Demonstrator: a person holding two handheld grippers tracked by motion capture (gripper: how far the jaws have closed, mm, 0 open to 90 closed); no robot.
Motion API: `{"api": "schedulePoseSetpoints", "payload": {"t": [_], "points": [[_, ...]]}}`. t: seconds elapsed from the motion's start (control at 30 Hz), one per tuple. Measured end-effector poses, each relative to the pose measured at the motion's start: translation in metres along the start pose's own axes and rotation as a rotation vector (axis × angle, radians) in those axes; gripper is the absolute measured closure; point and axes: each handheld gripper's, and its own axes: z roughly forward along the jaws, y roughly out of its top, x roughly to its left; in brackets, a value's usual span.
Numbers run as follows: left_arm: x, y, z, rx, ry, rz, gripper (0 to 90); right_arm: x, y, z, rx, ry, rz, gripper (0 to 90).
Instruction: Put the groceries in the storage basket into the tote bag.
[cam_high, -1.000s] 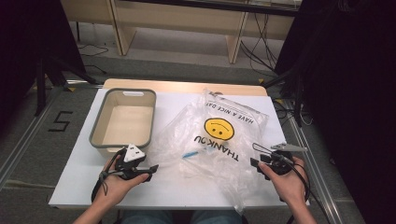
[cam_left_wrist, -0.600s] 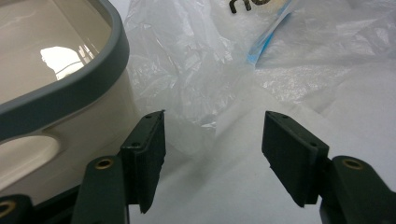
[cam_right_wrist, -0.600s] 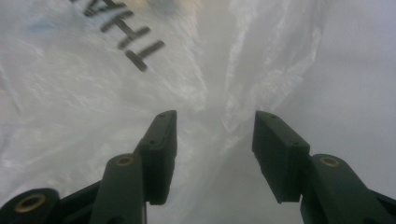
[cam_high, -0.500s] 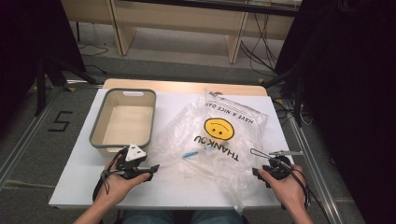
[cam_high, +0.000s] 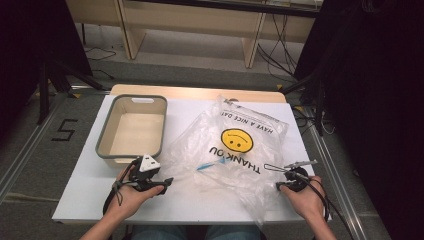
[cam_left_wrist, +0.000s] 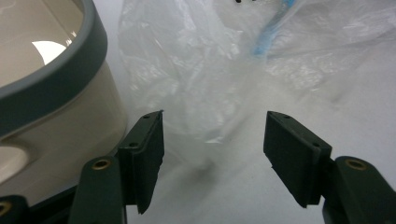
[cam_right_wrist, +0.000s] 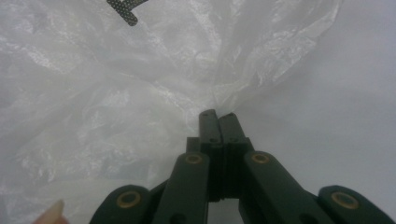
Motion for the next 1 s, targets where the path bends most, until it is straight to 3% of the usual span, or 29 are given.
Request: {"api": "schedulePoseSetpoints", "payload": {"t": [0.27, 0.4, 0.6, 0.73, 0.8, 1.0], "points": [[-0.001, 0.006, -0.004, -0.02, -0.017, -0.02, 35.0, -0.028, 0.018, 0.001, -0.06, -0.147, -0.025, 90.0], [-0.004, 0.008, -0.005, -0.033, -0.032, -0.024, 34.3, -0.039, 0.028, 0.007, -0.096, -0.192, -0.041, 90.0], [-0.011, 0.01, 0.005, -0.017, -0.085, -0.042, 33.7, -0.045, 0.041, 0.015, -0.144, -0.206, -0.071, 90.0], [-0.017, 0.012, 0.016, 0.016, -0.093, -0.012, 36.5, -0.046, 0.047, 0.022, -0.167, -0.205, -0.09, 90.0], [-0.019, 0.011, 0.022, 0.043, -0.086, 0.026, 39.9, -0.046, 0.049, 0.025, -0.179, -0.2, -0.104, 90.0], [-0.023, 0.007, 0.022, 0.058, -0.105, 0.024, 41.4, -0.046, 0.049, 0.026, -0.212, -0.178, -0.117, 89.1]]}}
